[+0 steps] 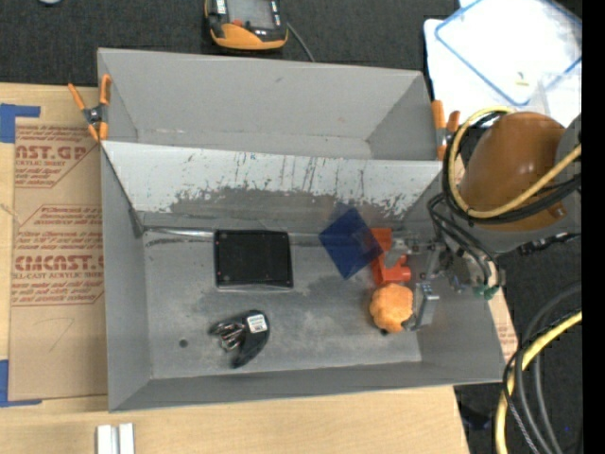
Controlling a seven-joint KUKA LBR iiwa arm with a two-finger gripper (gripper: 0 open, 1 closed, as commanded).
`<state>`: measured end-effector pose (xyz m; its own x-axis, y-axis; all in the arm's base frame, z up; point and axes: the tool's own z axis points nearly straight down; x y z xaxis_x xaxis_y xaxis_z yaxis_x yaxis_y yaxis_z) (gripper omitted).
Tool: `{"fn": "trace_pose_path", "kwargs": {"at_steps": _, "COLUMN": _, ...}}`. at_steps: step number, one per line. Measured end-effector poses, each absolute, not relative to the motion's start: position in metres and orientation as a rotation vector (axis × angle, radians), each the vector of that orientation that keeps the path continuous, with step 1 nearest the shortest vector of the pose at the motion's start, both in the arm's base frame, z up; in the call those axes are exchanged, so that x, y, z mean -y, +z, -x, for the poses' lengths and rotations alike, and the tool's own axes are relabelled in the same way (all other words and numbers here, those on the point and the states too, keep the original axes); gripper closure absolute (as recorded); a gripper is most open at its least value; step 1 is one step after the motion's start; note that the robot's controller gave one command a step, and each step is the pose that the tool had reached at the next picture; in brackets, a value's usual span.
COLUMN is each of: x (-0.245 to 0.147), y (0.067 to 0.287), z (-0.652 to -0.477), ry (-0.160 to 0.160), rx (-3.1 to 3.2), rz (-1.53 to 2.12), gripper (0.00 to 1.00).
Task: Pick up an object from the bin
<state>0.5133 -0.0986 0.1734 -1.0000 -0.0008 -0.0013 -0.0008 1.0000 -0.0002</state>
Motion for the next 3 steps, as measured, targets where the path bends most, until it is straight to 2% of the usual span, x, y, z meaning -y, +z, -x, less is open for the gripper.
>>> {"fn": "trace_pose_path", "kwargs": {"at_steps": 1, "x": 0.099, "y": 0.173, "z": -0.513, "ry": 0.0, "rx": -3.14, "rz": 0.001, "gripper": 0.0}}
{"fn": "trace_pose_path", "kwargs": {"at_steps": 2, "x": 0.084, "y": 0.071, "z": -0.516, "ry": 0.003, "rx": -3.142, "rz": 0.163, "gripper": 0.0}}
{"fn": "trace_pose_path", "kwargs": {"at_steps": 3, "x": 0.13, "y": 0.107, "z": -0.513, "ry": -0.01, "rx": -3.069, "rz": 0.596, "gripper": 1.0}}
